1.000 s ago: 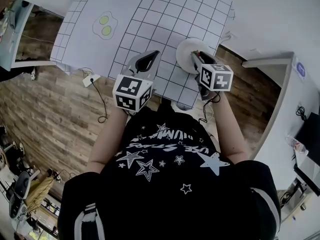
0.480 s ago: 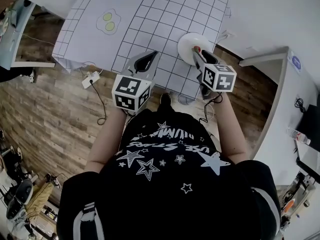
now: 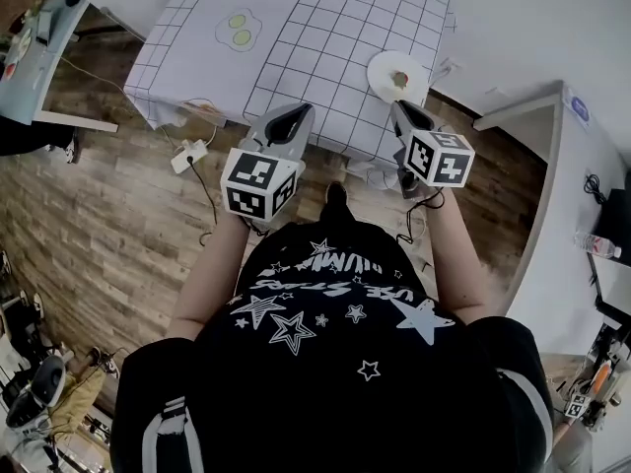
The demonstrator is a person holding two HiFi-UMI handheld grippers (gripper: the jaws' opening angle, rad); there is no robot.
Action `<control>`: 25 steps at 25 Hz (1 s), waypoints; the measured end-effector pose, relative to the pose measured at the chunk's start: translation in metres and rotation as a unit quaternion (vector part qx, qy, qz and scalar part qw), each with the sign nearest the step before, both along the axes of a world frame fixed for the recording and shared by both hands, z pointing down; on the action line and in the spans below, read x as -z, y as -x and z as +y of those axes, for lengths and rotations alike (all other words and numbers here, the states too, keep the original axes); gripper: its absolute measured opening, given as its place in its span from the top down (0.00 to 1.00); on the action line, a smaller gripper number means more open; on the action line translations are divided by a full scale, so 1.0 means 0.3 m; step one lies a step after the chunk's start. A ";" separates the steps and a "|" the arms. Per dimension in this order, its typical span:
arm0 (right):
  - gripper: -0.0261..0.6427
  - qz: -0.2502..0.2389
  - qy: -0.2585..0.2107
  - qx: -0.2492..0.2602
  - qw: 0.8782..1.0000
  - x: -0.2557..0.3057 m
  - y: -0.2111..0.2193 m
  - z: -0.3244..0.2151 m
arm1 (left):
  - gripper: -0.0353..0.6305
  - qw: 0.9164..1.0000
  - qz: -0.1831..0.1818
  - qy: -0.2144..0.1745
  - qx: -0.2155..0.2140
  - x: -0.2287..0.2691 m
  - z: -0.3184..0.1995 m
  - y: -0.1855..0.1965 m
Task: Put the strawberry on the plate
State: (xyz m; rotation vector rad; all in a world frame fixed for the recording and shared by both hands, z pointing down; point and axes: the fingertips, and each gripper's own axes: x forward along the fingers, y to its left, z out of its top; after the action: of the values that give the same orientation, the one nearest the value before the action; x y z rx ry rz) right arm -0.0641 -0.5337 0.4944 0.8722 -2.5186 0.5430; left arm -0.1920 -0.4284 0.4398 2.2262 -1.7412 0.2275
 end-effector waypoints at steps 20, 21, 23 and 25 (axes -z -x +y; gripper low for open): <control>0.94 -0.031 -0.012 -0.036 0.999 0.130 -0.037 0.632 | 0.93 0.999 0.016 -0.012 -0.025 0.078 0.561 0.019; 0.94 -0.031 -0.014 -0.039 0.999 0.136 -0.049 0.665 | 0.94 0.999 0.019 -0.013 -0.032 0.080 0.582 0.010; 0.94 -0.031 -0.019 -0.045 0.998 0.151 -0.073 0.728 | 0.94 0.998 0.028 -0.015 -0.047 0.086 0.621 -0.011; 0.94 -0.031 -0.022 -0.051 0.998 0.163 -0.094 0.784 | 0.94 0.998 0.031 -0.017 -0.056 0.092 0.657 -0.026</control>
State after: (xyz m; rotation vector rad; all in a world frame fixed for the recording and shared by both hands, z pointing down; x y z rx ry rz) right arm -0.0359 -0.2984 0.4455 1.0187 -2.5618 0.5550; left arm -0.1841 -0.2313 0.4122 2.3325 -1.6013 0.1521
